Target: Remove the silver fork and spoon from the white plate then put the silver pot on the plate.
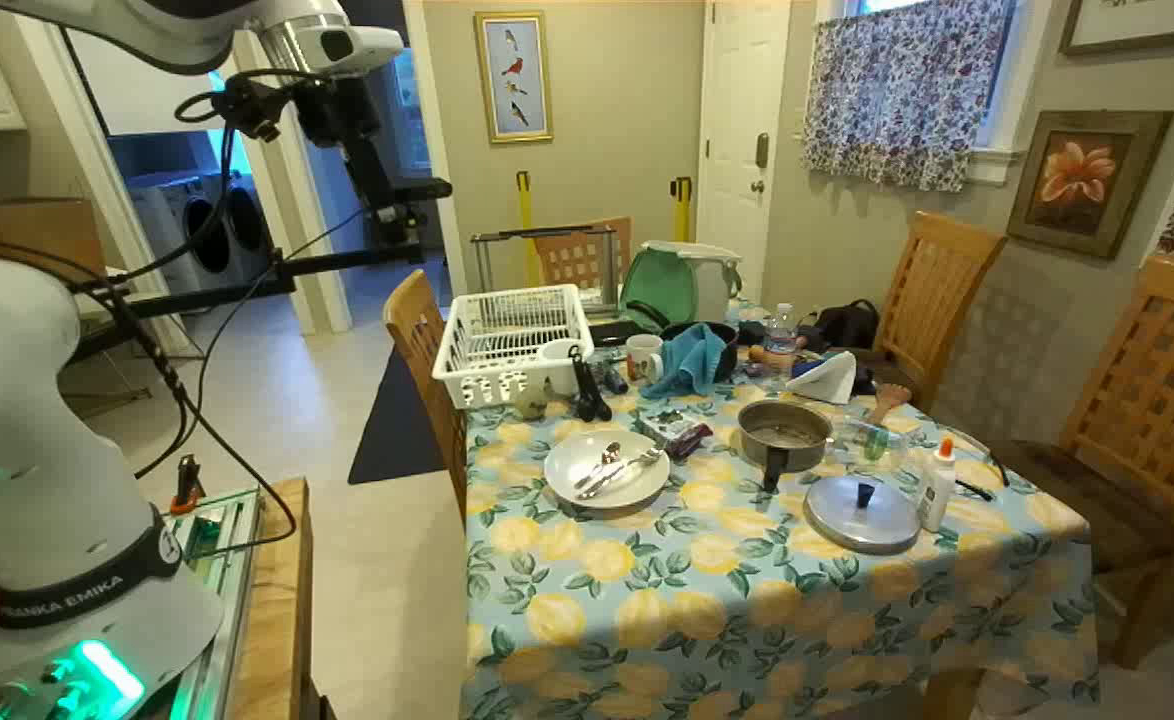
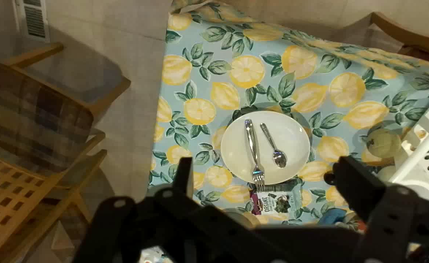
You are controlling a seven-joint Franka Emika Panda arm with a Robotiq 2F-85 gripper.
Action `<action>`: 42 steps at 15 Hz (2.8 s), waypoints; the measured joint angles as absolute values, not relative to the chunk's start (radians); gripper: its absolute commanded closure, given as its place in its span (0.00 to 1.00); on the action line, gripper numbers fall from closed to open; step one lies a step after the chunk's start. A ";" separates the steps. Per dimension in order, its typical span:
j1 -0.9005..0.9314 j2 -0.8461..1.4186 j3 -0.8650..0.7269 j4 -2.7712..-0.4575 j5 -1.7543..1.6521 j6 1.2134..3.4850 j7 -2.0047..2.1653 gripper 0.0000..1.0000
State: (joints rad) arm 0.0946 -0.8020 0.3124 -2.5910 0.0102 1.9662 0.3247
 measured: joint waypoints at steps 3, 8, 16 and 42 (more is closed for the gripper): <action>0.095 -0.802 0.312 -2.591 0.010 1.966 0.325 0.00; 0.095 -0.802 0.312 -2.591 0.010 1.966 0.325 0.00; 0.063 -0.705 0.223 -2.623 0.000 2.155 0.253 0.00; 0.221 -0.283 -0.051 -2.619 0.340 2.487 -0.274 0.00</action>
State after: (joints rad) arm 0.2208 -0.2829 -0.0506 -2.6194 0.3400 2.4869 -0.2737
